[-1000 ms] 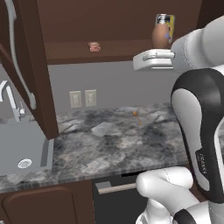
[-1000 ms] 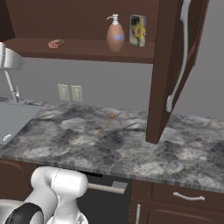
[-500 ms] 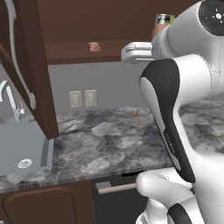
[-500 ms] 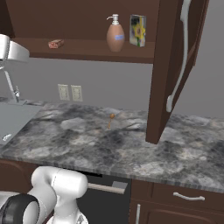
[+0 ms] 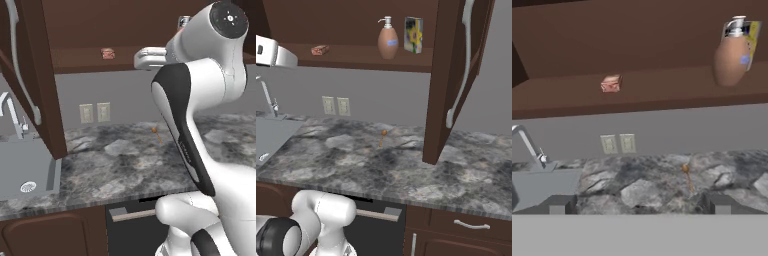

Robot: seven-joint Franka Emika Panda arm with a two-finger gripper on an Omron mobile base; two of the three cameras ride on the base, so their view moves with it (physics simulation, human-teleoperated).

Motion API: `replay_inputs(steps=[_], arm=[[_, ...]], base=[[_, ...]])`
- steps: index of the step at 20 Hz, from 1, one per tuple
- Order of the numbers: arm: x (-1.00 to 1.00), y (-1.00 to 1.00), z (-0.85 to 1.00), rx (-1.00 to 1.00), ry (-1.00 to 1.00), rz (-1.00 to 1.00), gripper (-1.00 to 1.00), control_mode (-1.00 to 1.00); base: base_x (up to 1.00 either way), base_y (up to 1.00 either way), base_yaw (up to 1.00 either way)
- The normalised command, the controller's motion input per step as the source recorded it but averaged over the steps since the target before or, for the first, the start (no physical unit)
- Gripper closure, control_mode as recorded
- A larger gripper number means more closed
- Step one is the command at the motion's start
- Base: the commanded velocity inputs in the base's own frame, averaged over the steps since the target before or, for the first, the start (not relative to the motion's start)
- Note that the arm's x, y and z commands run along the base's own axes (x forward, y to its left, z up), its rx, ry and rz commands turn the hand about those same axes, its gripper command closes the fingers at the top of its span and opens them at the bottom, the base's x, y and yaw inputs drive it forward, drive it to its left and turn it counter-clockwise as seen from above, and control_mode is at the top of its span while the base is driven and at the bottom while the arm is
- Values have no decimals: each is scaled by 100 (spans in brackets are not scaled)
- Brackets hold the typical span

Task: Pick the bar soap and soap dispenser from the cabinet and place them on the counter.

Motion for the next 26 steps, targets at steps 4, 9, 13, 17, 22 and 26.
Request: replay_inputs(steps=[4,9,13,17,22,26], arm=[[24,0,0,0,-2,3,-100,-100],[20,0,6,0,-5,8,-100,-100],[17,0,0,0,-1,9,-100,-100],[21,0,0,0,0,8,-100,-100],[32,6,0,0,0,3,-100,-100],[35,14,0,0,0,0,-100,-100]], base=[[0,0,0],[0,0,0],[0,0,0],[0,0,0],[0,0,0],[0,0,0]])
